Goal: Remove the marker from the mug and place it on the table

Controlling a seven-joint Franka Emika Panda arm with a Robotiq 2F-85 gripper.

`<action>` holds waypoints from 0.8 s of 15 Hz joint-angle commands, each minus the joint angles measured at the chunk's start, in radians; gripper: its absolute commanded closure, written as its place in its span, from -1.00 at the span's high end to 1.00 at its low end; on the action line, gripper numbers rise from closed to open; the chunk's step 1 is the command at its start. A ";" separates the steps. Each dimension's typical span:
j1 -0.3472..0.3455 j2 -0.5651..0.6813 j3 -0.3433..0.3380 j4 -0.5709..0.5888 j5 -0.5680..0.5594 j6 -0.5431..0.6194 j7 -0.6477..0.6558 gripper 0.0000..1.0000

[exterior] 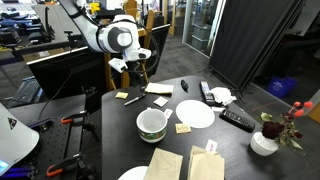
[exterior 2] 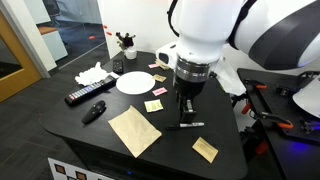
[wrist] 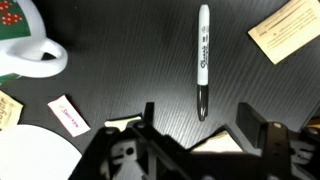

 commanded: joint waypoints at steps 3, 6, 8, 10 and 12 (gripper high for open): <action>0.030 -0.232 -0.015 -0.121 -0.120 -0.013 0.132 1.00; -0.008 -0.356 0.025 -0.184 -0.170 -0.007 0.174 1.00; 0.016 -0.433 0.005 -0.224 -0.185 -0.002 0.186 1.00; 0.011 -0.498 0.012 -0.255 -0.195 -0.002 0.190 1.00; 0.008 -0.548 0.016 -0.278 -0.203 -0.003 0.190 1.00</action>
